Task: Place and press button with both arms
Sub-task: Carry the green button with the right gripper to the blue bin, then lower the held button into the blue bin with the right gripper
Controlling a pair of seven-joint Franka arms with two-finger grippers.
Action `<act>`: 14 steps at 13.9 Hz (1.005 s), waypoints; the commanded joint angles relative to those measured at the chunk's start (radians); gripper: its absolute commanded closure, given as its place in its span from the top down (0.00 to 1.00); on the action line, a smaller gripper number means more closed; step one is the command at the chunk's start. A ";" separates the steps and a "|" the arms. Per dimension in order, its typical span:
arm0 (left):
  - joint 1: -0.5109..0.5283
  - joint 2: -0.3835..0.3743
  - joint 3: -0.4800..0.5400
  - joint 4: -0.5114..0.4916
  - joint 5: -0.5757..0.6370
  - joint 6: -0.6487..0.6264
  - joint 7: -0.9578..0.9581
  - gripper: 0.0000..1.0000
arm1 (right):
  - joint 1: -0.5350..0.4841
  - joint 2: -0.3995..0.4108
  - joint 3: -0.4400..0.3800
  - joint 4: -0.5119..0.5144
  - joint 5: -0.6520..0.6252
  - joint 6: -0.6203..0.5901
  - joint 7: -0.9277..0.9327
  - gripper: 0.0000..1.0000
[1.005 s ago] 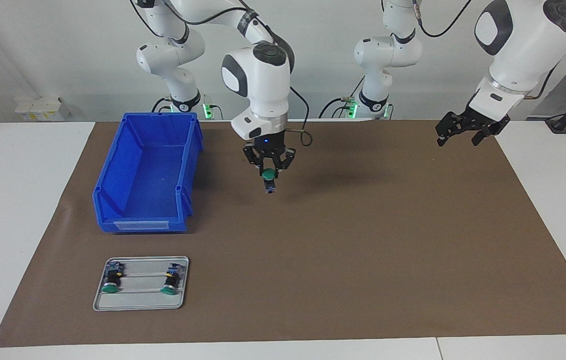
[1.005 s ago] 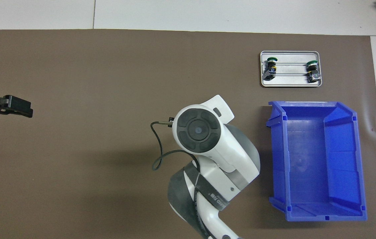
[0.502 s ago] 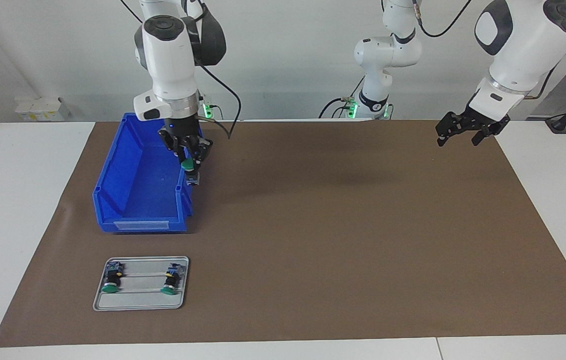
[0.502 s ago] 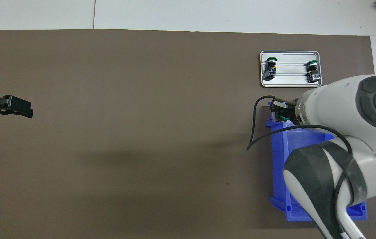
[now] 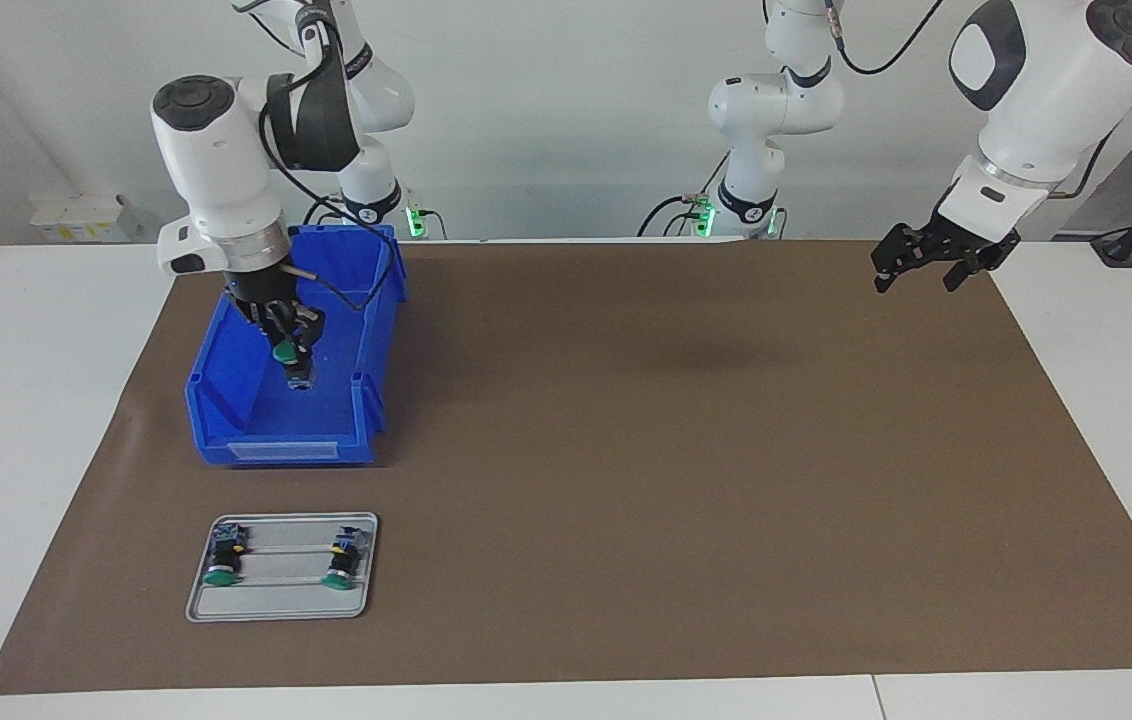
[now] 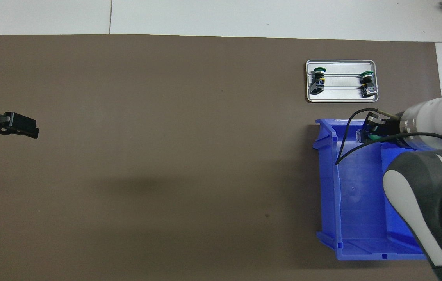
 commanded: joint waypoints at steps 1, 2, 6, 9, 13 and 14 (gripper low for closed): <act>0.008 -0.026 -0.005 -0.030 0.011 0.005 0.002 1.00 | -0.052 -0.008 0.012 -0.091 0.022 0.103 -0.073 0.00; 0.008 -0.026 -0.005 -0.030 0.011 0.005 0.002 1.00 | -0.065 0.012 0.012 -0.106 0.022 0.137 -0.084 0.00; 0.008 -0.026 -0.005 -0.030 0.011 0.005 0.002 1.00 | -0.068 0.108 0.012 -0.106 0.022 0.215 -0.090 0.00; 0.008 -0.026 -0.005 -0.030 0.011 0.005 0.002 1.00 | -0.071 0.150 0.014 -0.106 0.026 0.238 -0.112 0.00; 0.008 -0.027 -0.005 -0.030 0.011 0.005 0.002 1.00 | -0.091 0.167 0.012 -0.124 0.060 0.240 -0.168 0.00; 0.008 -0.026 -0.007 -0.030 0.011 0.005 0.002 1.00 | -0.092 0.167 0.012 -0.126 0.060 0.238 -0.194 0.00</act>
